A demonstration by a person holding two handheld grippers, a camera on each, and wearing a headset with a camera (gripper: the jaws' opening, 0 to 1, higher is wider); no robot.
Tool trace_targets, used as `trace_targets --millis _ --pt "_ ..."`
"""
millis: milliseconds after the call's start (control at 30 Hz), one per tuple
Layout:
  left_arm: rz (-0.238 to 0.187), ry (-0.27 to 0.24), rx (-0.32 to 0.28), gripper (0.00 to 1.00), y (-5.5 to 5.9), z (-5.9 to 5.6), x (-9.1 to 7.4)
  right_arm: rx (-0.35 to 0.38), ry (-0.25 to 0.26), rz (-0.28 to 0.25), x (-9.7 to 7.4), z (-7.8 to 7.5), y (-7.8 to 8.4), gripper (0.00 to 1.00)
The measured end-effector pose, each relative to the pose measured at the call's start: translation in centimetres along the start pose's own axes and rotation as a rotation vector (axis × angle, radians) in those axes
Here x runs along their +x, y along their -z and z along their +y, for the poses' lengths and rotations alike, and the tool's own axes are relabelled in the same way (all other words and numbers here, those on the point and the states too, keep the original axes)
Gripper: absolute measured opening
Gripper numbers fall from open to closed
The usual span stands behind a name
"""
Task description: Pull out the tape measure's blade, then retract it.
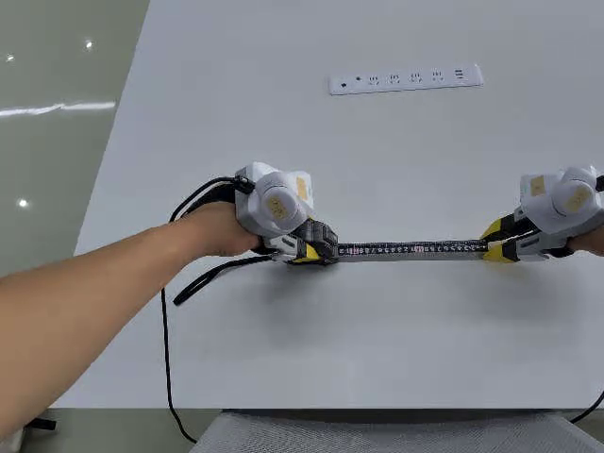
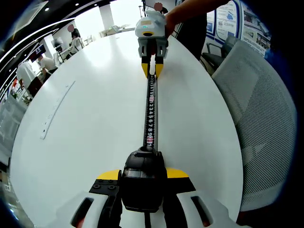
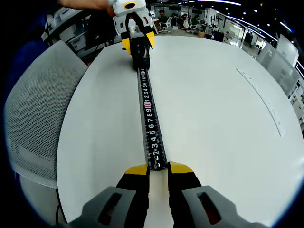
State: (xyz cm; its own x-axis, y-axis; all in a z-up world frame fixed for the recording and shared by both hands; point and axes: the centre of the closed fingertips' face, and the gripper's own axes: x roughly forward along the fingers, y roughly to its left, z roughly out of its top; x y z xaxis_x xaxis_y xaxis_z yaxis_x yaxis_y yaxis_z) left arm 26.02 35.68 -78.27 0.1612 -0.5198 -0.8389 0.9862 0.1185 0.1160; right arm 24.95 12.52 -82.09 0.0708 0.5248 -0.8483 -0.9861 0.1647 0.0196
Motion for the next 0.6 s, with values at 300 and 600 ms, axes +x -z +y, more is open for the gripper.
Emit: trace_targets --millis 300,600 --pt "-0.002 -0.004 0.000 0.30 -0.16 0.02 0.11 -0.020 0.012 0.006 0.04 0.15 -0.05 0.11" --pt "-0.015 -0.022 -0.016 0.31 -0.18 0.13 0.09 -0.032 0.031 0.012 0.02 0.22 -0.16 0.12"
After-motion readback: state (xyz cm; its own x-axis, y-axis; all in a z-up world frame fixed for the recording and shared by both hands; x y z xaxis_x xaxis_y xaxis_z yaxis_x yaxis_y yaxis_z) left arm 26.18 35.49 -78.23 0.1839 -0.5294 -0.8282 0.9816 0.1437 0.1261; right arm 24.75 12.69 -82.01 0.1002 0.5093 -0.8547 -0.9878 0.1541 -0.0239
